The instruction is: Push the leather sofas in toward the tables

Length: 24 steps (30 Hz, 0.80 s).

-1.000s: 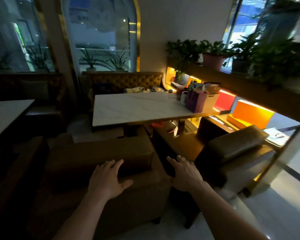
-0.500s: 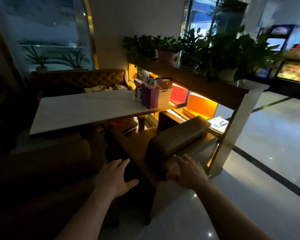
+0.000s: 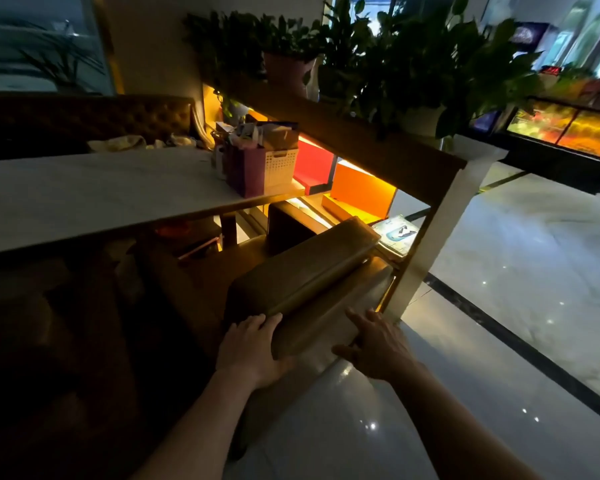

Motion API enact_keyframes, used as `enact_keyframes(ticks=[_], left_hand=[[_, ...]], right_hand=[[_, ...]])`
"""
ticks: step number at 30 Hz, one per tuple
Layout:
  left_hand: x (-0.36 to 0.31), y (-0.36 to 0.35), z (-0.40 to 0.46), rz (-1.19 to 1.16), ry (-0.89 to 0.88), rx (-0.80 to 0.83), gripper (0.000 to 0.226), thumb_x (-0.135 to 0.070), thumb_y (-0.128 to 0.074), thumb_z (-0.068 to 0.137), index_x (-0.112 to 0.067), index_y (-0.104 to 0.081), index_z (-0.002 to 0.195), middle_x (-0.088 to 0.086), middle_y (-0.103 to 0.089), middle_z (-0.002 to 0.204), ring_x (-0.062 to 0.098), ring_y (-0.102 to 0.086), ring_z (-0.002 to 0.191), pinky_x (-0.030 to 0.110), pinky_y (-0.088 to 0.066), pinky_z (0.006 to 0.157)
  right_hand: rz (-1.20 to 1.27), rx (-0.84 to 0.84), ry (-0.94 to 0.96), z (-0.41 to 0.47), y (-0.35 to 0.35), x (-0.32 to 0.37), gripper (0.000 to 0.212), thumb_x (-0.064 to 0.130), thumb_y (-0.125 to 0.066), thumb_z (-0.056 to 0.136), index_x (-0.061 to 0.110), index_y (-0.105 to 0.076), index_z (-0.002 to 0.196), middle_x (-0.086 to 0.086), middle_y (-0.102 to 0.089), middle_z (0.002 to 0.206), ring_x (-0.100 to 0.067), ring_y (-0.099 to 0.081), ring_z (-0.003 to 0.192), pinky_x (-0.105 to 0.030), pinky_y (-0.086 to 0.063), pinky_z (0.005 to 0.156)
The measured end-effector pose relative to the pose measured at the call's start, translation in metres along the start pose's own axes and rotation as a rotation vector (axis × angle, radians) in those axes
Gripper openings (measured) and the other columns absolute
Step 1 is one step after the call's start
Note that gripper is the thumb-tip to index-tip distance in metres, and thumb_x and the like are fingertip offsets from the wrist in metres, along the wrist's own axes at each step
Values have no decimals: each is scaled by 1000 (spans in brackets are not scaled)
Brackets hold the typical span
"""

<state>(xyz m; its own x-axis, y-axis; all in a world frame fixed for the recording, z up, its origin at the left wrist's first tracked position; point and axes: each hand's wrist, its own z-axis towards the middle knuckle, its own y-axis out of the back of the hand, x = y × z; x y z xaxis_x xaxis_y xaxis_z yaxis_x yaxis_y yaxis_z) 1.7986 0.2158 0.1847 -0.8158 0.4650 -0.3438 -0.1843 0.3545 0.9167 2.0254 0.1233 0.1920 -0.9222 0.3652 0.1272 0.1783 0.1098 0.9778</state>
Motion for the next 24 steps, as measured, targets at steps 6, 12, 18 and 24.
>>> enact_keyframes(ticks=[6, 12, 18, 24], left_hand=[[-37, -22, 98, -78, -34, 83, 91, -70, -56, 82, -35, -14, 155, -1, -21, 161, 23, -19, 147, 44, -18, 120], [-48, -52, 154, -104, 17, 176, 91, -68, -57, 83, -35, -14, 155, 0, -21, 161, 22, -18, 147, 42, -19, 118], [-55, -92, 194, -142, 119, 214, 89, -68, -56, 83, -34, -17, 155, -1, -24, 160, 21, -26, 144, 40, -21, 118], [-65, -130, 230, -190, 322, 208, 86, -66, -57, 84, -36, -17, 154, -4, -16, 163, 21, -18, 147, 41, -24, 117]], right_hand=[[-4, 69, -40, 85, 8, -55, 92, 79, -52, 80, 36, -19, 155, -9, -34, 156, -31, -38, 138, -49, -43, 107], [-8, 105, -31, 148, 3, -91, 90, 77, -54, 81, 36, -20, 154, -8, -34, 156, -31, -38, 137, -48, -42, 107], [1, 202, 41, 211, -23, -127, 89, 74, -56, 81, 35, -22, 155, -8, -34, 156, -31, -39, 138, -49, -44, 106], [-27, 274, 166, 290, -58, -163, 91, 72, -57, 82, 34, -19, 156, -13, -25, 161, -34, -32, 144, -53, -37, 113]])
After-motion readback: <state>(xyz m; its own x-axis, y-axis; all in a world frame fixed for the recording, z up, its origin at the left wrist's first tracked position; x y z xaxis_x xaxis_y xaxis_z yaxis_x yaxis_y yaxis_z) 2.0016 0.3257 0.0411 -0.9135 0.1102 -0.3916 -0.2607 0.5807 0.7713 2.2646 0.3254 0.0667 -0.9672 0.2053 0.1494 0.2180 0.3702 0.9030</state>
